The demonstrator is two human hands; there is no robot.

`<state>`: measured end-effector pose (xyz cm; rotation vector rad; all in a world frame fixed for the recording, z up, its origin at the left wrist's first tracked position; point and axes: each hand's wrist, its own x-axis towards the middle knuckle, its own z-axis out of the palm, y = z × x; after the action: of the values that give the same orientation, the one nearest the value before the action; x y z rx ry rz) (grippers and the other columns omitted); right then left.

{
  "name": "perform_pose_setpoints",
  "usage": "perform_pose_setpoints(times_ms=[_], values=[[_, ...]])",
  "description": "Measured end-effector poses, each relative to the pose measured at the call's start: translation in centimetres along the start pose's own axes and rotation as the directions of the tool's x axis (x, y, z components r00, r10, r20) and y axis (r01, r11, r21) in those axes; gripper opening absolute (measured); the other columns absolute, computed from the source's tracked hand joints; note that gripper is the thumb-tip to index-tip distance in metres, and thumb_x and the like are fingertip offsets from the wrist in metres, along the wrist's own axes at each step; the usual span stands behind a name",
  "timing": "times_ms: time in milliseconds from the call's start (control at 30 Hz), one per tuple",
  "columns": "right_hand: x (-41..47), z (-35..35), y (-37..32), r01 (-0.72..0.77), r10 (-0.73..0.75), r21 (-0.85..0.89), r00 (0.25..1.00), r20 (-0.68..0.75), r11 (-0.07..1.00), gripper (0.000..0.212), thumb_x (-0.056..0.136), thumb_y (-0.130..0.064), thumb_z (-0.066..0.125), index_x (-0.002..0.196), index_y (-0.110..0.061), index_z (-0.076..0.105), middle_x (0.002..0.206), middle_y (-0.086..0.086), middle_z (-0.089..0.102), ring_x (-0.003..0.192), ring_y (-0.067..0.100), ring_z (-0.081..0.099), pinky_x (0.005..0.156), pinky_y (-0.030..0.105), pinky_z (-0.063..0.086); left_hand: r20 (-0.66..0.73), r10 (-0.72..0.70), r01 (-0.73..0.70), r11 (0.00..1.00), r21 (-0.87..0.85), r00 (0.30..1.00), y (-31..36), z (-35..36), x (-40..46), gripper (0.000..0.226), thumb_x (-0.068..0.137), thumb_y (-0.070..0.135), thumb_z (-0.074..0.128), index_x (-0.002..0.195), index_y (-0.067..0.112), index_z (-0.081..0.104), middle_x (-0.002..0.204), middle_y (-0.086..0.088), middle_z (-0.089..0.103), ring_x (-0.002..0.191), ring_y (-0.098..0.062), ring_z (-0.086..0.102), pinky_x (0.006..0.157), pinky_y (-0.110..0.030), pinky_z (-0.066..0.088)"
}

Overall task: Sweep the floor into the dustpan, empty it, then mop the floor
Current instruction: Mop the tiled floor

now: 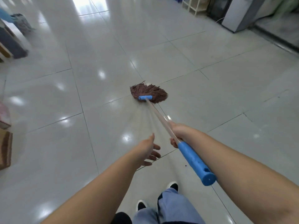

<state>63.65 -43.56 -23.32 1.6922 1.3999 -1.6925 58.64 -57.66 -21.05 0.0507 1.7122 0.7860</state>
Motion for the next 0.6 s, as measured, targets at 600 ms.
perform_pose_setpoints(times_ms=[600], values=[[-7.2, -20.8, 21.2, -0.045, 0.054, -0.18, 0.998, 0.044, 0.983, 0.047, 0.095, -0.052, 0.039, 0.1, -0.006, 0.046, 0.057, 0.009, 0.043, 0.025, 0.01, 0.04, 0.033, 0.01, 0.035, 0.185, -0.255, 0.298, 0.533, -0.792, 0.949, 0.3, 30.3, 8.3, 0.04, 0.095, 0.048, 0.041, 0.088, 0.008, 0.044, 0.059, -0.002, 0.041, 0.032, -0.014, 0.043, 0.036, -0.016, 0.04]])
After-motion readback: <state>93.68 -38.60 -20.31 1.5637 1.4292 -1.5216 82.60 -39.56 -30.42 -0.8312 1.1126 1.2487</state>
